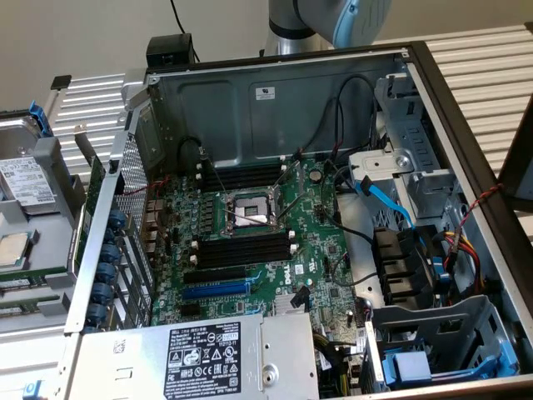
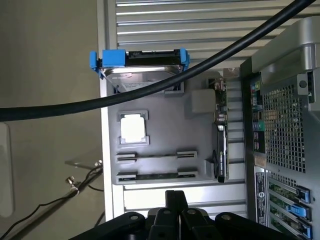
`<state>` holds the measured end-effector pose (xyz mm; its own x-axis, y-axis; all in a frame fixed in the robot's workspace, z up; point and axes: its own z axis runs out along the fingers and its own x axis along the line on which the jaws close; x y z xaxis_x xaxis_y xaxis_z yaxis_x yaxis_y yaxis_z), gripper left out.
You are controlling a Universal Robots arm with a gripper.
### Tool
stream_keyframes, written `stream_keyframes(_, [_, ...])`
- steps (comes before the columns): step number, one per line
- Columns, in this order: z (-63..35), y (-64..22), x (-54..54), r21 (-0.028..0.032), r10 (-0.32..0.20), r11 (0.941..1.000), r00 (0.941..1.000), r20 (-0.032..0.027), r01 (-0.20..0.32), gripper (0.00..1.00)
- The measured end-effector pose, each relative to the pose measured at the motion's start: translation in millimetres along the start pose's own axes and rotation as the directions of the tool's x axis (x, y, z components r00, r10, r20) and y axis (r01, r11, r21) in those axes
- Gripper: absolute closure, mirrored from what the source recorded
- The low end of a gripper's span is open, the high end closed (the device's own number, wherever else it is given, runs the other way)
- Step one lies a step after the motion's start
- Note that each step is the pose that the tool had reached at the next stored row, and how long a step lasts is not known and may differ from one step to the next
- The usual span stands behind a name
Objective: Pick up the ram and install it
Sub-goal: 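Reach for the ram, then pick up the ram and move it above insertion slot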
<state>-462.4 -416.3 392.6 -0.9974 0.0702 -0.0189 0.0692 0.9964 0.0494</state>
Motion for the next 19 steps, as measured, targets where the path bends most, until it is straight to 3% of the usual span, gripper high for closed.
stream_keyframes(19, [0.4, 0.0, 1.1, -0.0003, -0.013, 0.9999, 0.9999, -0.0013, 0.013, 0.89])
